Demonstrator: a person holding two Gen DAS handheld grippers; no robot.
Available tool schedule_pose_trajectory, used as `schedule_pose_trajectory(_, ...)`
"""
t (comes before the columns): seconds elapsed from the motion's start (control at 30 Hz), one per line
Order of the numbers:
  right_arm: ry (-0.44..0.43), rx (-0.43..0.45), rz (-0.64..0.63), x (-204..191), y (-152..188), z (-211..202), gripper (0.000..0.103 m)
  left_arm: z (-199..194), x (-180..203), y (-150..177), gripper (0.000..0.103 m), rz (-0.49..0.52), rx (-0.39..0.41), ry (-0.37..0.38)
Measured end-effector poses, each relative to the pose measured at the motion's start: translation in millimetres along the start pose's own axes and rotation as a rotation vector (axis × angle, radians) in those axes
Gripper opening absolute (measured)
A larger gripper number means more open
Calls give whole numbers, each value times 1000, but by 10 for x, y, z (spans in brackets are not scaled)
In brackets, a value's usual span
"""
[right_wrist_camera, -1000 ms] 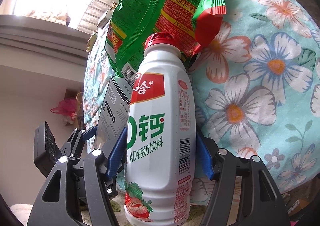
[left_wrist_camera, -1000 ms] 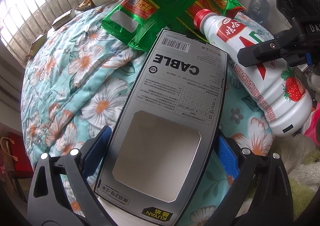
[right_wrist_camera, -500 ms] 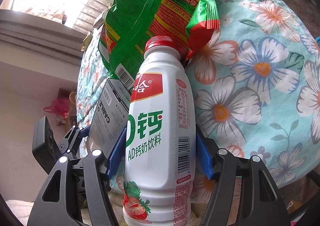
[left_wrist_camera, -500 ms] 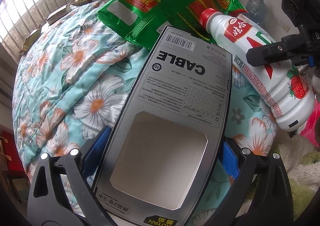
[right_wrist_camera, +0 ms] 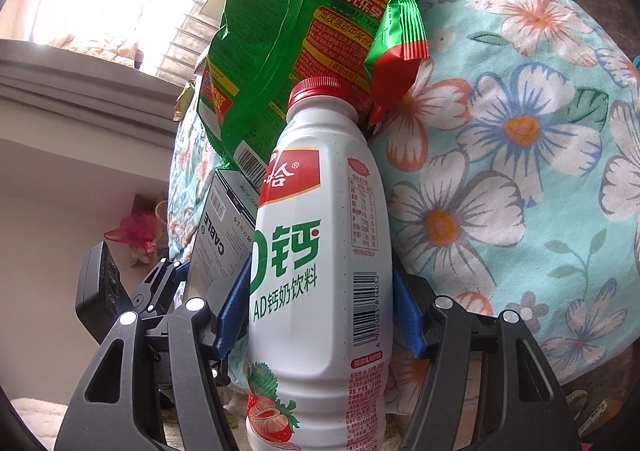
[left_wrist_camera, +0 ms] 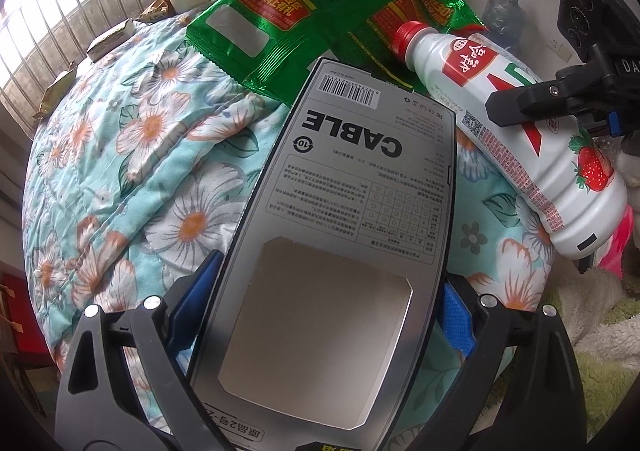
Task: Collect trash
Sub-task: 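Lift the CABLE box with the left gripper while the right gripper lifts the AD bottle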
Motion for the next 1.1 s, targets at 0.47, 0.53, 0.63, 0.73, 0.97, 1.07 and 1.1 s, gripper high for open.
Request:
schedule_pose_trajectory(0.47, -40, 27, 7, 84, 5, -206, 62, -140, -23, 20, 90, -42, 15, -12)
schedule_pose_trajectory(0.53, -44, 28, 7, 86, 14, -226, 62, -166, -39, 11, 90, -49, 22, -12)
schedule_pose_trajectory(0.63, -55, 28, 5, 71, 21, -251, 62, -225, -37, 26, 90, -54, 33, -10)
schedule_pose_trajectory(0.73, -62, 30, 0, 2, 27, -239, 62, -269, -38, 10, 90, -54, 43, -7)
schedule_pose_trajectory(0.97, -78, 38, -8, -19, 20, -270, 62, -349, -23, -8, 90, -56, 63, -7)
schedule_pose_trajectory(1.07, -91, 40, -8, -15, 27, -292, 62, -373, -30, -22, 90, -55, 69, -7)
schedule_pose_trajectory(1.1, -95, 41, -10, -15, 33, -295, 62, -378, -30, -25, 89, -56, 71, -7)
Point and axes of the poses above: each gripper's, at about its wrist camera, not at the fingertips, and z roughly the way its jaws point, x to its right, y to its underside, the point moved 5 cm from there along z, roughly the way its jaws point
